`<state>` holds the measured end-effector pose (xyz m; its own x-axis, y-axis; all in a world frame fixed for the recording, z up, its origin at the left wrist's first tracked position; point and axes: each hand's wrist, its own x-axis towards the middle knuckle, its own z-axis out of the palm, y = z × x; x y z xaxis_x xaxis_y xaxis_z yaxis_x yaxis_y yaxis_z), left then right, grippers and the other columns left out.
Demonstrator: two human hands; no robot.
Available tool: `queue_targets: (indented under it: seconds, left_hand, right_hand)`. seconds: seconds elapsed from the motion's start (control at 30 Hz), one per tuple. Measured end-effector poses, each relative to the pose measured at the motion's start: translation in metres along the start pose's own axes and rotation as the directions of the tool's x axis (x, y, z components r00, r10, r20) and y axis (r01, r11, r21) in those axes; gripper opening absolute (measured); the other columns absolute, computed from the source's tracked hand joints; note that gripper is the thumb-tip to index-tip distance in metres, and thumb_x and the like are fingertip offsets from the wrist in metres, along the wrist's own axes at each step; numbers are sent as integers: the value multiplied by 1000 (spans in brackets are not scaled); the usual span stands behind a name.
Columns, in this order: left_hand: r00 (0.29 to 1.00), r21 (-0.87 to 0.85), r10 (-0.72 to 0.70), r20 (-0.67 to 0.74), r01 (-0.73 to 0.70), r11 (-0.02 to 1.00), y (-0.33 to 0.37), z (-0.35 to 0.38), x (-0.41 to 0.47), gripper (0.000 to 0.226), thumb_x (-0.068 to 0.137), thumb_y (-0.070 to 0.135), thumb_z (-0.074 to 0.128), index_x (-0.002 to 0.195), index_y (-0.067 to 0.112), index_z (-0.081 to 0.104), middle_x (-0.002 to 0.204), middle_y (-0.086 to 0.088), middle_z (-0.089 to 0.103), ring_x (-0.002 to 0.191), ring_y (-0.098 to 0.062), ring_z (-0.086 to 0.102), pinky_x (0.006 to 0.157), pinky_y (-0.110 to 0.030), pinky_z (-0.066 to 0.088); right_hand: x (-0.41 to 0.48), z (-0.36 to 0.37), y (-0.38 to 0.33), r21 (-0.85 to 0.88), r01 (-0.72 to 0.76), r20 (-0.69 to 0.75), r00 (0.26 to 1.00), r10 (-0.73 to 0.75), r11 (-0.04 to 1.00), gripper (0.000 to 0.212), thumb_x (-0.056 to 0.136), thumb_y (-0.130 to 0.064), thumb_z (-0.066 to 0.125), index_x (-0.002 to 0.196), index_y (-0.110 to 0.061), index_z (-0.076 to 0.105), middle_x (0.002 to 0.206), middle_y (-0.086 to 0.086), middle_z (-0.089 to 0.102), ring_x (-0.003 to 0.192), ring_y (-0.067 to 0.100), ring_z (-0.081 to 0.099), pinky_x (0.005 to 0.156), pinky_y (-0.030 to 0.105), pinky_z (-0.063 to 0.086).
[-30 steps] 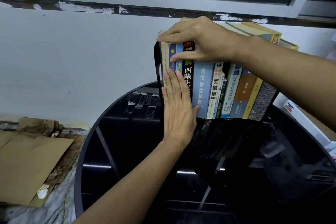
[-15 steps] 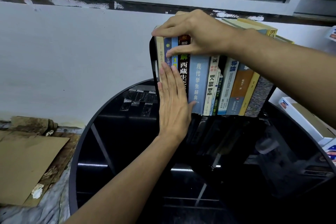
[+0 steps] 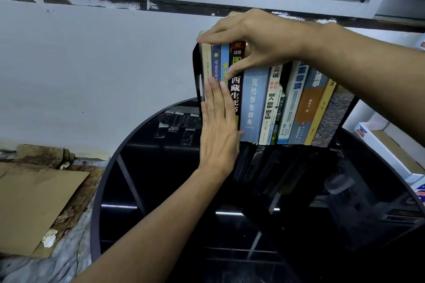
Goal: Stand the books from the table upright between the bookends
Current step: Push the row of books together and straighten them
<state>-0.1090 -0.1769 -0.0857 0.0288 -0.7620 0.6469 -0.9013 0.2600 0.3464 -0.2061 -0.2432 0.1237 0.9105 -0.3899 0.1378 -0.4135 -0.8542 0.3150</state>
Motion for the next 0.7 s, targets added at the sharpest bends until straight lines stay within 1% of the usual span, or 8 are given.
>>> queue_targets:
  seconds: [0.2, 0.5, 0.6, 0.7]
  left_hand:
    - [1000, 8, 0, -8, 0, 1000, -1, 0, 2, 123, 83, 24, 81, 155, 2, -16, 158, -16, -32, 149, -30, -28, 125, -48, 1]
    - [1000, 11, -7, -13, 8, 1000, -1, 0, 2, 120, 83, 24, 80, 156, 0, -12, 161, -19, -26, 151, -32, -25, 125, -48, 1]
    - [1000, -41, 4, 6, -4, 999, 1, -3, 1, 116, 86, 28, 77, 157, 0, -11, 163, -21, -25, 151, -32, -23, 125, -50, 0]
    - [999, -78, 40, -4, -40, 996, 3, -7, 1, 116, 87, 44, 72, 157, 3, -11, 161, -15, -29, 152, -32, -22, 124, -48, -6]
  right_hand:
    - [1, 2, 2, -17, 3, -9, 1000, -4, 1000, 81, 82, -53, 69, 151, -20, 45, 146, 2, 54, 127, 26, 52, 107, 41, 42]
    - [2, 2, 0, -23, -11, 0, 1000, 11, 1000, 79, 84, -45, 74, 152, -21, 43, 148, 1, 52, 129, 24, 49, 109, 37, 40]
    - [-1, 3, -1, -32, -23, -14, 1000, 22, 999, 78, 87, -46, 70, 153, -19, 40, 153, 5, 45, 136, 25, 41, 112, 29, 30]
    - [-12, 9, 2, -8, -59, -31, 998, 59, 998, 81, 92, -45, 65, 158, -18, 29, 162, 7, 28, 147, 22, 26, 118, 21, 15]
